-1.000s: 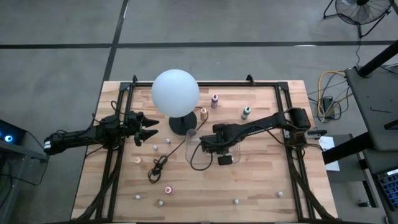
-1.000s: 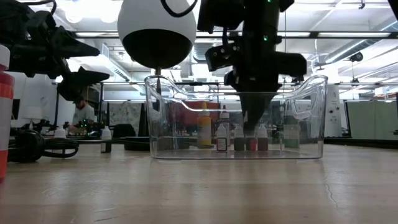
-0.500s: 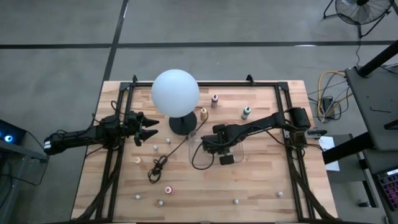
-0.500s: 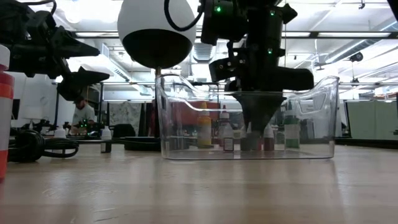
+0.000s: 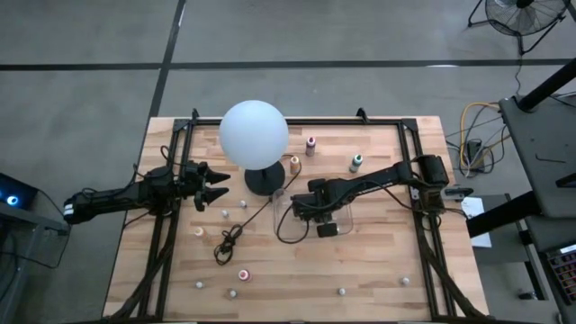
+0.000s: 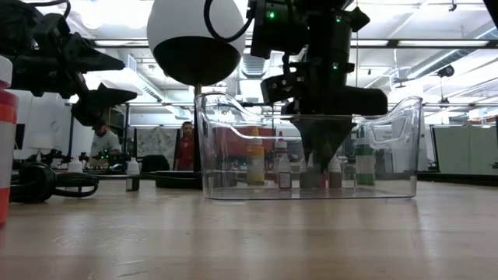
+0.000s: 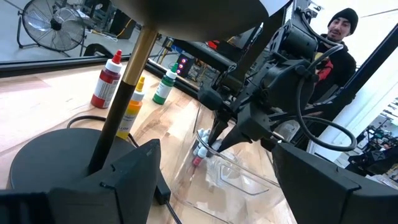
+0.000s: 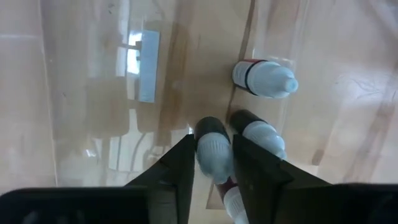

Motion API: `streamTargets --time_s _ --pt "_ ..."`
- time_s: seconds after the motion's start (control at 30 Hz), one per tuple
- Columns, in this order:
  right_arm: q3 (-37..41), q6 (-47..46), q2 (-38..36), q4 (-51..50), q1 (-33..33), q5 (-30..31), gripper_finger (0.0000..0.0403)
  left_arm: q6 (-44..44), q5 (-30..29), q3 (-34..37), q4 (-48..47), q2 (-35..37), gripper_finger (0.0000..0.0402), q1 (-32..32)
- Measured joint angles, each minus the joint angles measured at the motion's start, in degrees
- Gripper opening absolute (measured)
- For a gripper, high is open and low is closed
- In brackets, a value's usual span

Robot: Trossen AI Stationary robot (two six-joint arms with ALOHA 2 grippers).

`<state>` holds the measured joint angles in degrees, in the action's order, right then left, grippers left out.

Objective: Pick & Place food coloring
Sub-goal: Put the small black food coloring bottle into the transparent bin, then put the small blue food coloring bottle into the transparent bin

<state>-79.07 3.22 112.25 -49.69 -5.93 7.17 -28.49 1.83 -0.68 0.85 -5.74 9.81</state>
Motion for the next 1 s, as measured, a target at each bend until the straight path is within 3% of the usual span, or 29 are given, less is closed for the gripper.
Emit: streamTargets --time_s 0.6,1.0 --pt "-1.38 -3.58 -3.53 -2.68 -0.12 -0.12 0.0166 -0.01 0.02 0.02 -0.01 0.02 0.0279 -0.01" --pt "-6.56 -14.47 -11.01 -12.58 -1.52 0.37 0.0192 0.0 0.02 -0.01 -0.01 0.0 0.0279 -0.01"
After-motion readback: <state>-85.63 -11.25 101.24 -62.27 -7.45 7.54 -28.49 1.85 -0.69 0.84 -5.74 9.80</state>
